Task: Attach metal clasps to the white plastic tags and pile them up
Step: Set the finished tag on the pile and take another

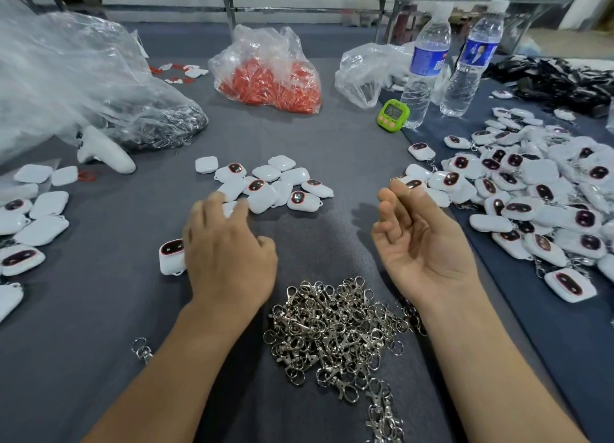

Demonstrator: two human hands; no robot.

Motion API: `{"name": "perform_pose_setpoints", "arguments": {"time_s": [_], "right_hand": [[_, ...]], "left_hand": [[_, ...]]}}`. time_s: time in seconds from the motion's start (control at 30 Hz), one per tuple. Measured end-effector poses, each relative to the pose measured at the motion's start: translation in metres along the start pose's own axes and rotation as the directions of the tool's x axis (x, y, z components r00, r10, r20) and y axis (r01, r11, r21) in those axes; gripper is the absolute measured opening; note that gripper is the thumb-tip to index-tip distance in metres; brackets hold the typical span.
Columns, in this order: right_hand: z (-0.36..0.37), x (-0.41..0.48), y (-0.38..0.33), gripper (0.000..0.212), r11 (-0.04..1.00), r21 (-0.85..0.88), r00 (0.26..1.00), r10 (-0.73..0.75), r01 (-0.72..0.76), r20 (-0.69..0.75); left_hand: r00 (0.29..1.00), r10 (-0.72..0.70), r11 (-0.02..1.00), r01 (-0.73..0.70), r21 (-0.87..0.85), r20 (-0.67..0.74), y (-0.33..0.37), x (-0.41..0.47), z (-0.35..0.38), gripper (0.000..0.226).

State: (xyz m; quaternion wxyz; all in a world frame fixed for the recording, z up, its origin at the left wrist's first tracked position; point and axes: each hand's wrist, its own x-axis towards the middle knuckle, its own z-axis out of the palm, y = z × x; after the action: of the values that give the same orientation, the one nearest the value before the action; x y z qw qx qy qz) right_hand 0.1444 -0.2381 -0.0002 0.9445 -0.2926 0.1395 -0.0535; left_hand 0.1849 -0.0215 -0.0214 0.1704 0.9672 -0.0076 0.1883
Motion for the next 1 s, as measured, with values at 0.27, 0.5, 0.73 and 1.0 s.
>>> {"name": "perform_pose_setpoints", "arguments": {"time_s": [0.27,0.5,0.73,1.0], "right_hand": [[0.006,-0.002,0.007,0.015,0.996,-0.080,0.999,0.041,-0.039,0.022],[0.009,-0.002,0.017,0.018,0.977,-0.183,0.992,0.117,-0.108,0.039],[0.012,-0.007,0.034,0.031,0.666,-0.727,0.985,-0.145,0.165,0.091],[0.014,-0.014,0.054,0.027,-0.189,-0.917,0.925,-0.082,0.350,0.370]], "left_hand": [[0.968,-0.132,0.984,0.102,0.148,0.214,-0.019,0.007,-0.004,0.084],[0.964,0.201,0.892,-0.106,-0.440,0.175,0.014,-0.013,-0.005,0.071],[0.994,0.102,0.794,-0.065,-0.605,0.027,0.018,-0.015,-0.005,0.064],[0.974,-0.159,0.859,0.216,-0.465,0.159,-0.005,0.000,-0.010,0.031]]}}
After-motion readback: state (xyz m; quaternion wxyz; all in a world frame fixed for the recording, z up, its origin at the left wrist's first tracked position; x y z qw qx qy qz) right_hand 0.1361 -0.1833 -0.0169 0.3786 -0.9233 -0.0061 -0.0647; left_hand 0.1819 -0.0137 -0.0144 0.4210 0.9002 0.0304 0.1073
